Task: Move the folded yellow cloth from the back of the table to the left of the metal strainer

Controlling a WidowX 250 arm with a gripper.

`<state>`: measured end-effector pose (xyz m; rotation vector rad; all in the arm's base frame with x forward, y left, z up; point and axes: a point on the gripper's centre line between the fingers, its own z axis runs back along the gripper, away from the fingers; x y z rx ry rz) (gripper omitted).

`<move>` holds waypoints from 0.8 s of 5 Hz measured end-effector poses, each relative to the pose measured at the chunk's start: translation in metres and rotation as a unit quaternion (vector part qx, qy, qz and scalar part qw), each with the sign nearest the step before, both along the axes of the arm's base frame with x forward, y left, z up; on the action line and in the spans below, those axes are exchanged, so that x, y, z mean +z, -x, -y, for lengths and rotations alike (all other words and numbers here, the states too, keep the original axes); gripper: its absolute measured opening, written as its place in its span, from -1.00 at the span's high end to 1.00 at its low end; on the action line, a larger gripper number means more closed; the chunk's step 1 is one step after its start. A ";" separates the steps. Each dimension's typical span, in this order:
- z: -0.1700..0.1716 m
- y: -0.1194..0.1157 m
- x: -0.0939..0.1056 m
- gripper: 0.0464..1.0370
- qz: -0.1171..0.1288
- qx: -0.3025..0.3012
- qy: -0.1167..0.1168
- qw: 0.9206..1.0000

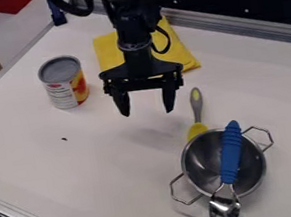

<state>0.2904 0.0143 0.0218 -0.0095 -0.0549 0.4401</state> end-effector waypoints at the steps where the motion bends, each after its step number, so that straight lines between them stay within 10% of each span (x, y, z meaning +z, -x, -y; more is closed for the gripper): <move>1: 0.000 0.004 -0.008 -0.92 -0.014 0.002 0.000 1.000; 4: -0.021 -0.042 -0.003 -0.92 0.024 0.044 -0.042 0.998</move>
